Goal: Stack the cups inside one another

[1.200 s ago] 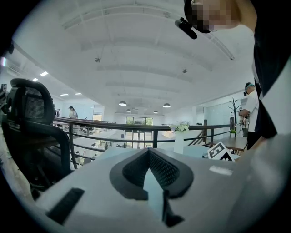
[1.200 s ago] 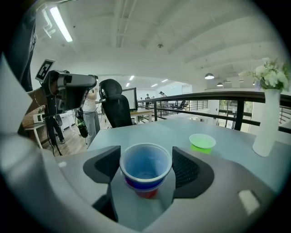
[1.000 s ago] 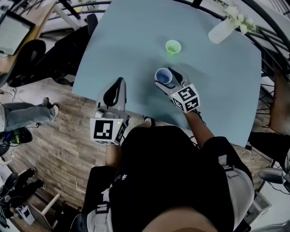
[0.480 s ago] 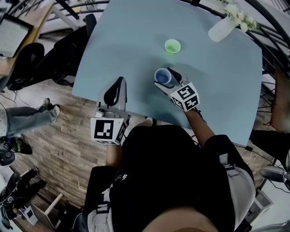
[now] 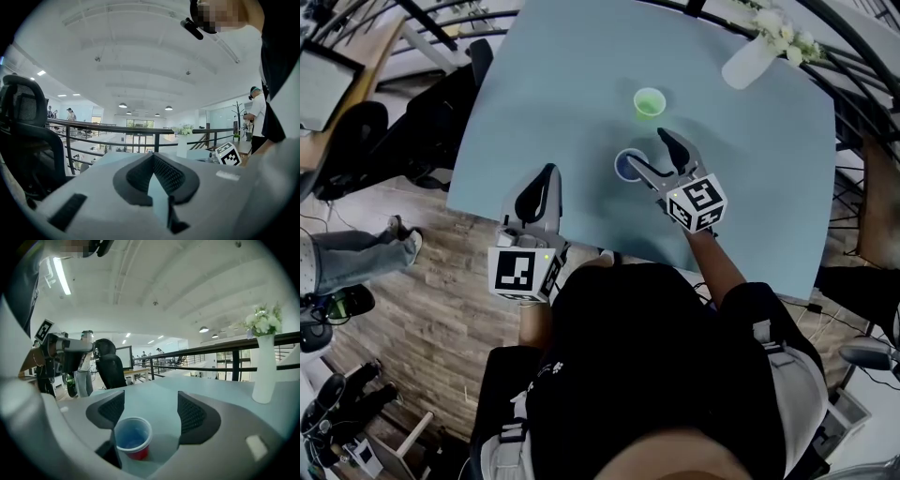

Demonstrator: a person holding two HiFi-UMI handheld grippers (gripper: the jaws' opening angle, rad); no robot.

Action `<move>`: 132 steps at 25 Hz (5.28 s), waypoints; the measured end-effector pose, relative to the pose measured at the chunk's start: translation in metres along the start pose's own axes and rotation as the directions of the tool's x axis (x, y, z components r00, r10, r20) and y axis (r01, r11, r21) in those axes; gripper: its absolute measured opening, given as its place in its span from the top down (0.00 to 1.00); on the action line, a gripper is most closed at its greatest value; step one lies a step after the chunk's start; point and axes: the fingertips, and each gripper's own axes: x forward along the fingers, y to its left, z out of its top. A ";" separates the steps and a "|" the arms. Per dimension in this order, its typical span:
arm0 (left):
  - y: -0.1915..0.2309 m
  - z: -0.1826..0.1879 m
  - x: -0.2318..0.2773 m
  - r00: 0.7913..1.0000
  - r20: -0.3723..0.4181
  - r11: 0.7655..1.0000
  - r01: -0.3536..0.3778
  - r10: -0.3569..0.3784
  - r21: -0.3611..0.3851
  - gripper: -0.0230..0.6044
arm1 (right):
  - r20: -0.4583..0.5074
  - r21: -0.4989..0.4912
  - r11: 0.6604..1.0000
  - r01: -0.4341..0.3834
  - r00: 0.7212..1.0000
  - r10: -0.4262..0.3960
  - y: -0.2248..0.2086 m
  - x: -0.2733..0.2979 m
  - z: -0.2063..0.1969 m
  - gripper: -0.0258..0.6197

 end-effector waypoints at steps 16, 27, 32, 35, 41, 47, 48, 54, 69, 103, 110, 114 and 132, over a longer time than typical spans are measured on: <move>0.013 -0.003 0.016 0.999 -0.036 1.000 0.021 -0.021 0.007 0.99 | -0.010 -0.009 0.978 0.208 0.978 -0.208 -0.081 0.017 -0.002 0.44; 0.031 -0.007 0.023 0.998 -0.065 1.000 -0.005 0.005 0.014 0.99 | -0.072 -0.042 0.978 0.206 0.975 -0.209 -0.105 0.056 -0.020 0.38; 0.038 -0.012 0.022 0.997 -0.074 1.000 -0.018 0.019 0.020 0.99 | -0.096 -0.037 0.978 0.208 0.973 -0.210 -0.111 0.068 -0.031 0.38; 0.041 -0.014 0.021 0.996 -0.084 0.999 -0.028 0.029 0.016 0.99 | -0.113 -0.038 0.976 0.212 0.970 -0.215 -0.115 0.073 -0.036 0.38; 0.047 -0.017 0.012 0.995 -0.088 0.999 -0.043 0.045 0.019 0.99 | -0.137 -0.037 0.974 0.224 0.964 -0.227 -0.116 0.077 -0.045 0.41; 0.051 -0.017 0.006 0.994 -0.091 0.999 -0.052 0.053 0.014 0.99 | -0.146 -0.038 0.971 0.238 0.960 -0.241 -0.116 0.076 -0.045 0.44; 0.051 -0.016 0.006 0.995 -0.088 0.999 -0.050 0.051 0.016 0.99 | -0.144 -0.037 0.970 0.239 0.960 -0.241 -0.116 0.076 -0.044 0.44; 0.046 -0.014 0.004 0.997 -0.072 0.999 -0.030 0.031 0.019 0.99 | -0.126 -0.036 0.970 0.242 0.961 -0.245 -0.111 0.064 -0.032 0.44; 0.022 -0.008 0.012 0.997 -0.014 0.997 0.071 -0.070 0.014 0.99 | -0.050 -0.041 0.971 0.236 0.970 -0.238 -0.072 0.015 0.001 0.44; -0.003 -0.009 0.035 0.981 0.003 0.981 0.192 -0.192 0.020 0.99 | -0.023 0.007 0.996 0.086 0.996 -0.086 0.029 -0.024 0.008 0.44; 0.003 -0.010 0.033 0.984 -0.002 0.983 0.180 -0.180 0.020 0.99 | -0.095 -0.010 0.997 0.080 0.992 -0.081 0.031 -0.015 -0.016 0.44; 0.005 -0.008 0.032 0.984 0.000 0.984 0.179 -0.179 0.023 0.99 | -0.134 0.001 0.997 0.079 0.988 -0.078 0.032 -0.011 -0.030 0.44; 0.012 -0.013 0.031 0.987 -0.010 0.987 0.158 -0.158 0.013 0.99 | -0.214 -0.021 0.998 0.065 0.974 -0.068 0.031 -0.001 -0.061 0.43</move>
